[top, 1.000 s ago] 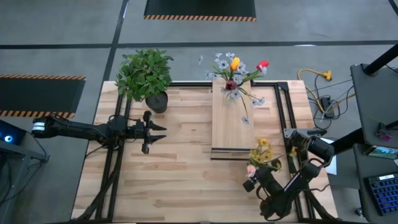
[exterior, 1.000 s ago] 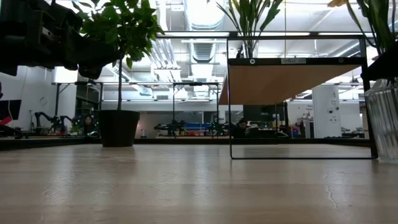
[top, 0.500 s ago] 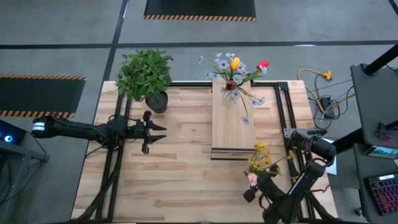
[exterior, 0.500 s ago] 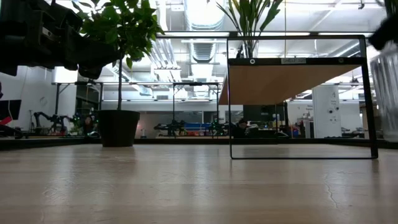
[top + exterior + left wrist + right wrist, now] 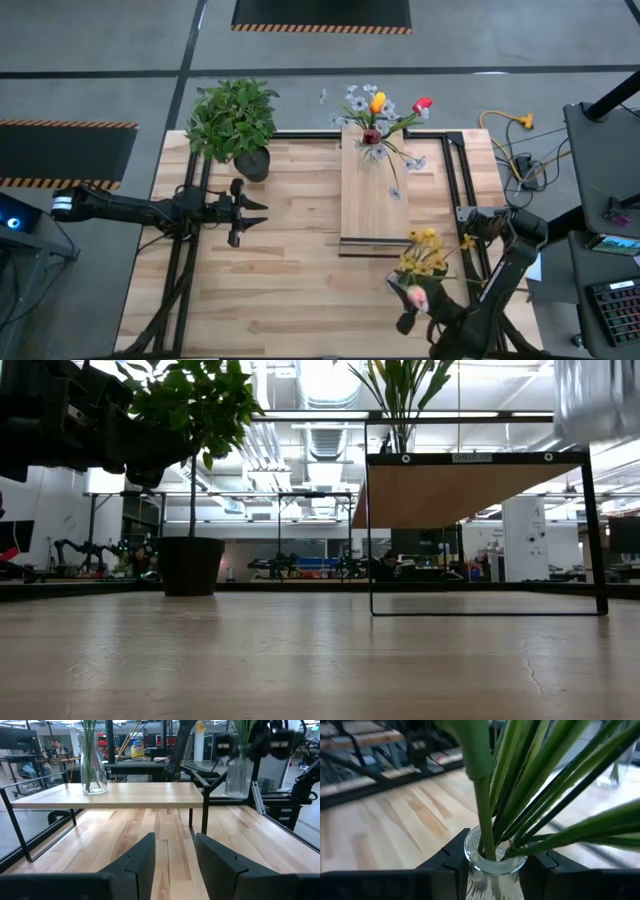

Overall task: Pick and place flowers into a vace then onto a shelf
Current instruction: Put the transparent vase with tulip and flowers on the shelf

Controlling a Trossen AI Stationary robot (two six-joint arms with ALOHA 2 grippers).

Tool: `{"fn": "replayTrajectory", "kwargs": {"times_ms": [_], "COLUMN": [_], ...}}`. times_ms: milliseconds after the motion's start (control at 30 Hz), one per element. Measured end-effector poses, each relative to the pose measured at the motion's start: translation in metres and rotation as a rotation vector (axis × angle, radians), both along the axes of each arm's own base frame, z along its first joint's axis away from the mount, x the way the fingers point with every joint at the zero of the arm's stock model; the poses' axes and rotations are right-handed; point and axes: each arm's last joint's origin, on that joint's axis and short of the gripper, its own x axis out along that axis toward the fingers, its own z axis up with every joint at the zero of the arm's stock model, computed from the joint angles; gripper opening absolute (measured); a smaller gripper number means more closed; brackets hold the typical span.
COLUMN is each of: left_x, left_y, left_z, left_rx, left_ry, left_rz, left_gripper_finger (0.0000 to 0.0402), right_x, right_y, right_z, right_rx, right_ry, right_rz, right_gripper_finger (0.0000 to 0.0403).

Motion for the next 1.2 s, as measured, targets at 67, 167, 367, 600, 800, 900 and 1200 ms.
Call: {"fn": "replayTrajectory", "kwargs": {"times_ms": [67, 167, 367, 600, 800, 900, 1200], "left_x": [0.000, 0.000, 0.000, 0.000, 0.000, 0.000, 0.000], "left_y": [0.000, 0.000, 0.000, 0.000, 0.000, 0.000, 0.000], "left_z": [0.000, 0.000, 0.000, 0.000, 0.000, 0.000, 0.000], "left_rx": [0.000, 0.000, 0.000, 0.000, 0.000, 0.000, 0.000], "left_ry": [0.000, 0.000, 0.000, 0.000, 0.000, -0.001, -0.001], "left_rz": [0.000, 0.000, 0.000, 0.000, 0.000, 0.000, 0.000], "left_gripper_finger": [0.0123, 0.0123, 0.0123, 0.0123, 0.0123, 0.0123, 0.0123], "right_x": [-0.001, -0.001, 0.000, 0.004, 0.016, 0.025, 0.051], "right_y": [-0.005, -0.015, -0.044, -0.084, -0.109, -0.119, -0.133], "right_z": [0.012, 0.029, 0.063, 0.094, 0.102, 0.100, 0.079], "right_rx": [0.005, 0.012, -0.015, -0.067, -0.130, -0.150, -0.122], "right_ry": [-0.019, -0.037, -0.050, -0.078, -0.076, -0.052, 0.004], "right_rz": [0.008, 0.009, -0.007, -0.071, -0.155, -0.204, -0.306], "right_gripper_finger": [0.0110, 0.0110, 0.0110, 0.0110, 0.0110, 0.0110, 0.0110]}}
